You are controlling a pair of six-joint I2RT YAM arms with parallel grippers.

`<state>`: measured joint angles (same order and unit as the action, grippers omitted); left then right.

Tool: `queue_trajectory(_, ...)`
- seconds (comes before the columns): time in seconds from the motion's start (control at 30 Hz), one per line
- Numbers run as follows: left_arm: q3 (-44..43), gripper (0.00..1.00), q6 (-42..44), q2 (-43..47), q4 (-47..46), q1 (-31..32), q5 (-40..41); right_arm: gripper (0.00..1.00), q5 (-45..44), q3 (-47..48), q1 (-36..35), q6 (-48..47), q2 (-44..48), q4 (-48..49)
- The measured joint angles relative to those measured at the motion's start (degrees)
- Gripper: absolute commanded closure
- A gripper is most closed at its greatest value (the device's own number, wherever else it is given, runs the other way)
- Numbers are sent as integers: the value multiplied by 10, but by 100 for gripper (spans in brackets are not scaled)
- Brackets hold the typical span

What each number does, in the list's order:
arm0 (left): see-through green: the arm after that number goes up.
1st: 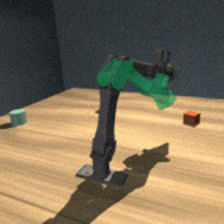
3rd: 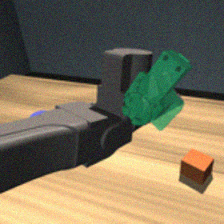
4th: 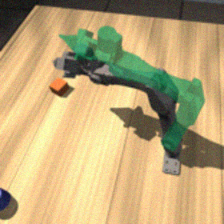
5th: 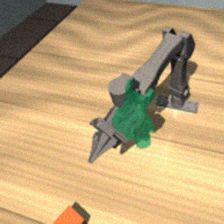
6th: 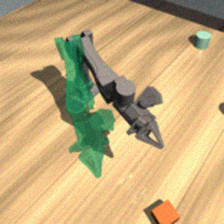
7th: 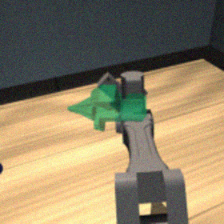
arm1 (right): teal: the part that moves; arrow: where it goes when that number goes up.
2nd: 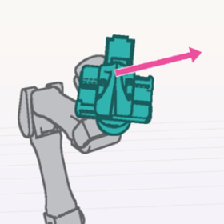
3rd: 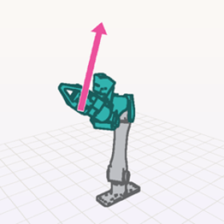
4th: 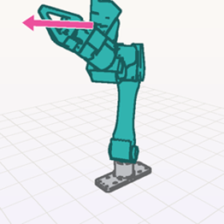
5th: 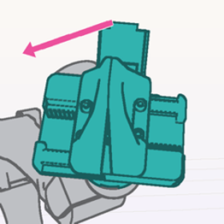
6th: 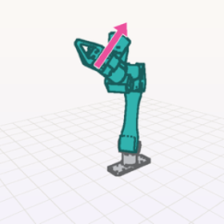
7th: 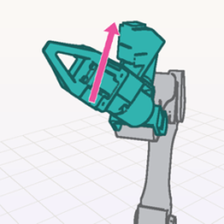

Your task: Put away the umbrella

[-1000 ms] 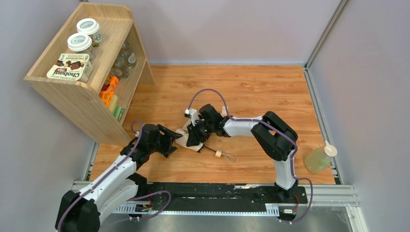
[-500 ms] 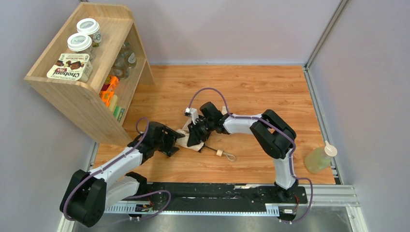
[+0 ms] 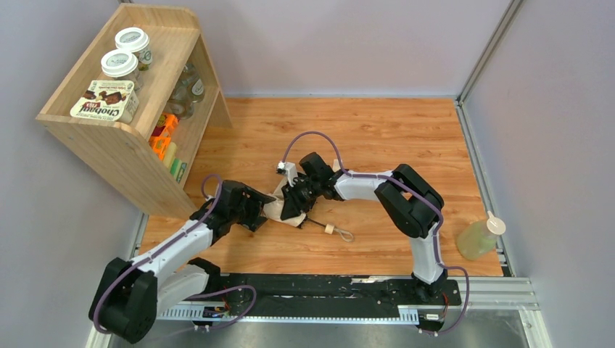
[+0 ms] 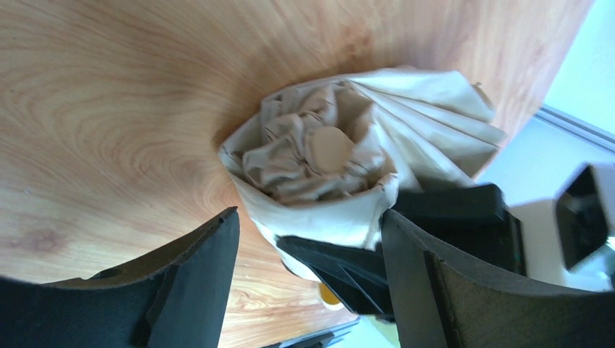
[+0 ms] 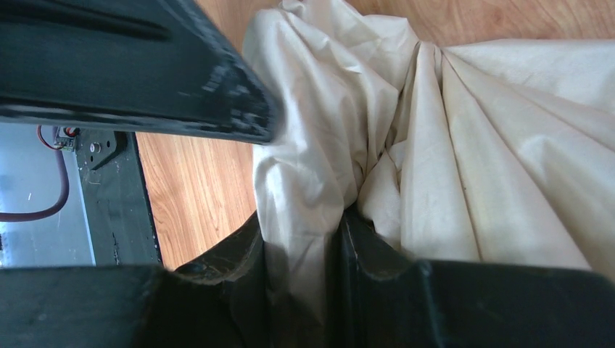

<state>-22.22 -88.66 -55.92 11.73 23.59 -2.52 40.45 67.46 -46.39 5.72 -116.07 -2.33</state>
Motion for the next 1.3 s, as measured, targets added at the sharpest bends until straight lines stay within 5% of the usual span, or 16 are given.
queue_trajectory(0.27, -17, 31, 4, -121, -49, 4, -7, 100, 0, 3, 0, -7, 0, -6)
queue_trajectory(0.63, -7, 100, 13, -138, -91, 18, 11, 100, -5, 26, 0, -27, 1, -52)
queue_trajectory(0.73, -9, 100, 13, -148, -108, 19, 4, 99, -22, 28, 3, -21, 8, -65)
queue_trajectory(0.8, -12, 100, 14, -157, -115, 19, -3, 93, -38, 27, 2, -21, 15, -75)
queue_trajectory(0.93, -18, 100, 14, -172, -122, 20, -21, 49, -84, 28, -8, -21, 34, -107)
queue_trajectory(1.03, -25, 100, 18, -181, -115, 25, -32, 25, -137, 27, -21, -19, 60, -142)
queue_trajectory(1.13, -38, 100, 21, -186, -97, 25, -35, 15, -192, 18, -42, -21, 105, -177)
queue_trajectory(1.3, -61, 100, 25, -192, -60, 25, -38, 13, -333, -21, -100, -63, 193, -176)
